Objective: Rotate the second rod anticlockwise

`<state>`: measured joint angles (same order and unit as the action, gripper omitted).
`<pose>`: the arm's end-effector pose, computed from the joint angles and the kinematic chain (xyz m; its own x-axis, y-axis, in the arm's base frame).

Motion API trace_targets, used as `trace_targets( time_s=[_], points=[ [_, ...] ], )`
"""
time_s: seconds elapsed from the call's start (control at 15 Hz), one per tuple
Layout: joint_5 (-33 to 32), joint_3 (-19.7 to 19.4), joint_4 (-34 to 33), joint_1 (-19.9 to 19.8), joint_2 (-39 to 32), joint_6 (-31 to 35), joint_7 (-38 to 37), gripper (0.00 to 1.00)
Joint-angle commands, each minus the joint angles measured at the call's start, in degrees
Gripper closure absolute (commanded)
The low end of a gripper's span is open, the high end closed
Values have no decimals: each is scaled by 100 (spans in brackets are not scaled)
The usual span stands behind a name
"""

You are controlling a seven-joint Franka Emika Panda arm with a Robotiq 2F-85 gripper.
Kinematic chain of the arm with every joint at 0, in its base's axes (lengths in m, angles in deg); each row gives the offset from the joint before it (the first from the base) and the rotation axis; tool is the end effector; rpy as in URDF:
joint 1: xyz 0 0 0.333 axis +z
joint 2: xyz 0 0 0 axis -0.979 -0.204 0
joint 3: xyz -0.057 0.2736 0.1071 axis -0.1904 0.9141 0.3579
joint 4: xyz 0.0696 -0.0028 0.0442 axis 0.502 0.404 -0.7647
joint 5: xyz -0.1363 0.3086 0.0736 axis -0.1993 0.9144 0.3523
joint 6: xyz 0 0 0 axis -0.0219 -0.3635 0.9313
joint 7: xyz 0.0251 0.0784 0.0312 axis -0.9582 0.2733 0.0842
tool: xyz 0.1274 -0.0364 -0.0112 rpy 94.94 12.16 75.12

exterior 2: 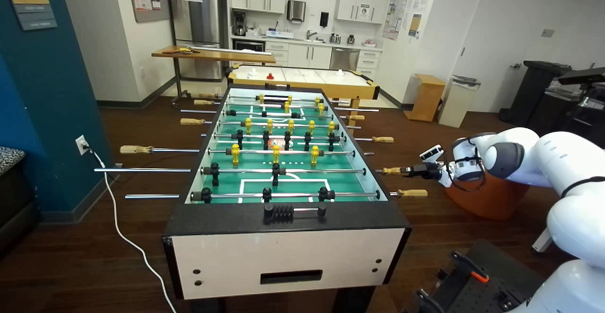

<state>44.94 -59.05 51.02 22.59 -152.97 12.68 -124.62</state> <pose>0.4450 -0.4370 0.0341 -0.6521 0.3941 -0.6477 -0.5085 0.4063 0.7591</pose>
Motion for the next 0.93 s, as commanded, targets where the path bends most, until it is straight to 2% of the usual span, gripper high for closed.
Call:
trace_targets(
  time_s=[0.0, 0.2, 0.27, 0.33, 0.6, 0.67, 0.87],
  points=[
    [-261, -123, 36, -50, 297, -254, 919, 85],
    [-294, -155, 88, -52, 354, -208, 1772, 85],
    [-115, 46, -31, -27, 11, 23, 1359, 85],
    [-114, 52, -27, -25, 8, 28, 1424, 60],
    [-101, 74, -26, -41, -8, 27, 1423, 60],
    [-123, 63, -58, -24, -8, 94, 1677, 85],
    [-213, 46, -141, -9, -9, 100, 2767, 85]
  ],
)
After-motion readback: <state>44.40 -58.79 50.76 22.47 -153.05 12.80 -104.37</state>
